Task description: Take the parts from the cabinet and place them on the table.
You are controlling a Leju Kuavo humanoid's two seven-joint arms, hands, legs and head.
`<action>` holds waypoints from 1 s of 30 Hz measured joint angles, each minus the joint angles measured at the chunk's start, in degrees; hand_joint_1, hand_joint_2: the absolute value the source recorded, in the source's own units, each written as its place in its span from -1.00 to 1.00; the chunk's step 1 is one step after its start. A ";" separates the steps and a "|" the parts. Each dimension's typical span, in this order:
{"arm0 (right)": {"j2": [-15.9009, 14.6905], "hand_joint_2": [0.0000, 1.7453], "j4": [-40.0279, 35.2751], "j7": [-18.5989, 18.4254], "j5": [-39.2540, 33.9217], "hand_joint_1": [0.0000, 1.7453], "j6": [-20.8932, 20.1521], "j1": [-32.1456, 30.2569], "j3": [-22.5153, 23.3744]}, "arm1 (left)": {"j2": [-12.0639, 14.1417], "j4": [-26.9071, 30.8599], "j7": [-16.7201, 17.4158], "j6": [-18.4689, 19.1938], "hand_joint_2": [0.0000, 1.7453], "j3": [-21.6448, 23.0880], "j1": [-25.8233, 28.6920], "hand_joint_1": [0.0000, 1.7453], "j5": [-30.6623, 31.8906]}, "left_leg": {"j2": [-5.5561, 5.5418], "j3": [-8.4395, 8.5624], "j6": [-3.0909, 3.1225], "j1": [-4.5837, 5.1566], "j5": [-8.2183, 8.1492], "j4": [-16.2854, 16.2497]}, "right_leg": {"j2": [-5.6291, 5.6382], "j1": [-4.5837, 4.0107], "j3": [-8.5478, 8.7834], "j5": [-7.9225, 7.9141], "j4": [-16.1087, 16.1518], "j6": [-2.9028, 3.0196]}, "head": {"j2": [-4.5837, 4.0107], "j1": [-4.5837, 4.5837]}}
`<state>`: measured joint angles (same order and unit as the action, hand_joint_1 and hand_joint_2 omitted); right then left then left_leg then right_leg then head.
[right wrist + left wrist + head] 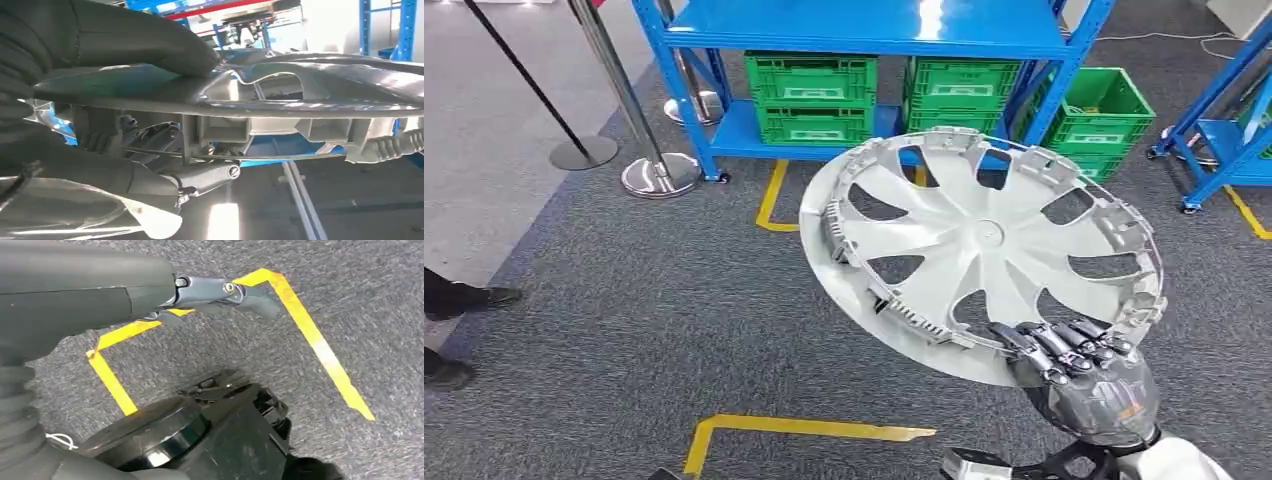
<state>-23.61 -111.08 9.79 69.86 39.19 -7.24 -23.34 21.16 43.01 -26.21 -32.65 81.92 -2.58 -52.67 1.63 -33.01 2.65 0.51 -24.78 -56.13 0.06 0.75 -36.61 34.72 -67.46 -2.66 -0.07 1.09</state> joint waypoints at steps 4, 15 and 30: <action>0.00 1.00 0.02 -0.09 0.22 1.00 0.00 -0.91 0.00 | -0.31 0.00 0.26 0.22 1.00 -0.50 0.36 -1.00 0.68 | 1.68 -0.21 -0.25 -0.19 -0.12 -0.26 | -0.27 0.39 -1.07 -1.03 -2.90 -0.69 | 0.00 0.00; 0.02 1.00 0.02 -0.15 0.52 1.00 0.00 -0.82 -0.02 | -0.17 -0.07 0.33 0.26 1.00 -1.25 0.66 -1.00 0.98 | -0.69 -3.89 -3.67 -0.80 -8.06 -11.95 | 0.20 0.40 4.52 -6.35 9.47 2.51 | 0.00 -0.09; -0.07 1.00 0.00 -0.44 1.79 1.00 0.07 -0.64 0.04 | -0.22 -0.13 0.31 0.59 1.00 -2.82 1.36 -1.00 2.51 | -1.79 1.87 -0.61 -0.85 -1.71 0.18 | 1.39 -0.10 -1.72 -2.91 1.87 0.34 | 0.00 0.59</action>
<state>-23.67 -111.08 9.35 71.65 39.26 -7.88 -23.30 20.94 42.88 -25.90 -32.06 79.10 -1.22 -50.16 -0.15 -31.14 2.04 -0.35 -26.50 -55.96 1.46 0.65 -38.33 31.81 -65.60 -2.32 -0.07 1.68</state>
